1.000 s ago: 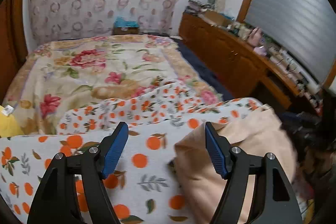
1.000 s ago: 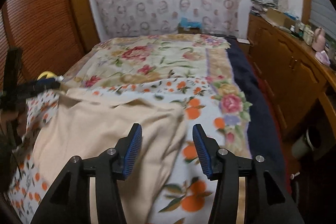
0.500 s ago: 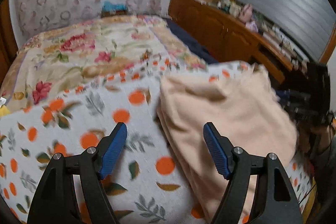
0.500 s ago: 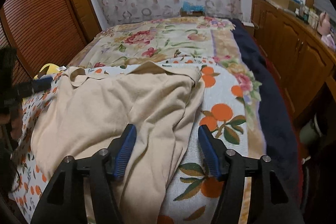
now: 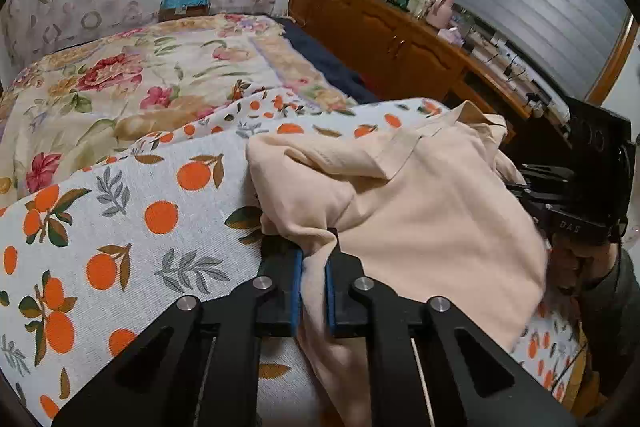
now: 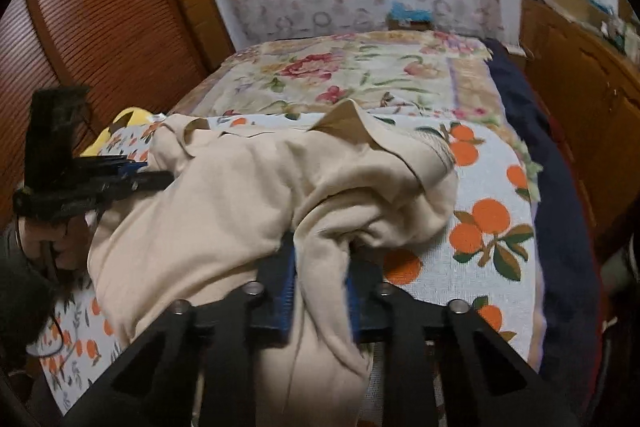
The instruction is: Fold small clothes
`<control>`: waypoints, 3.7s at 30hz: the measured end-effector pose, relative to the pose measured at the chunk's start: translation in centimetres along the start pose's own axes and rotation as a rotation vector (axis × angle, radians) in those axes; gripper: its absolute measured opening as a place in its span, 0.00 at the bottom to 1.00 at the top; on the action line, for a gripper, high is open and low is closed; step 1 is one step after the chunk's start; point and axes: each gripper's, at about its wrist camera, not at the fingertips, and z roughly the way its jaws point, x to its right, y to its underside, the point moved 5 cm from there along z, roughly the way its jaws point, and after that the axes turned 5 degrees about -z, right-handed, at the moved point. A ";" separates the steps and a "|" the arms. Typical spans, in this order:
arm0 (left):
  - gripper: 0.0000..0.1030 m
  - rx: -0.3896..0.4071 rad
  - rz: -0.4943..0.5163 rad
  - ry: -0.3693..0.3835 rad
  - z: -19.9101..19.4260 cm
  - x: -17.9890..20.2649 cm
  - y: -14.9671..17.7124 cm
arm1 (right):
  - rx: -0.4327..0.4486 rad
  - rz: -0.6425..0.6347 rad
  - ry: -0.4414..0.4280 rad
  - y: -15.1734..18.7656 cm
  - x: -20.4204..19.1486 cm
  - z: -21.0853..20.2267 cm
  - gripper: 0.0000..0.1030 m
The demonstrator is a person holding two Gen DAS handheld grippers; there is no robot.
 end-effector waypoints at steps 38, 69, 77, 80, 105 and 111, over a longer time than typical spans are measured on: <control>0.08 0.485 -0.481 -0.298 -25.4 -20.6 14.3 | 0.127 -0.797 -0.281 -22.0 -34.2 18.5 0.13; 1.00 0.468 -0.321 -0.528 -27.8 -16.9 15.1 | 0.164 -0.381 -0.205 -16.3 -28.4 13.1 0.43; 1.00 0.470 -0.241 -0.450 -26.5 -11.4 13.9 | 0.213 -0.316 -0.135 -10.0 -25.2 4.7 0.59; 1.00 0.468 -0.209 -0.431 -25.9 -9.2 13.5 | 0.226 -0.290 -0.119 -7.8 -24.6 1.9 0.71; 1.00 0.519 -0.045 -0.416 -26.5 4.4 10.3 | 0.427 -0.058 0.195 3.9 -24.7 -16.3 0.76; 1.00 0.532 -0.038 -0.409 -27.3 5.6 10.0 | 0.446 -0.039 0.218 5.2 -25.6 -16.8 0.76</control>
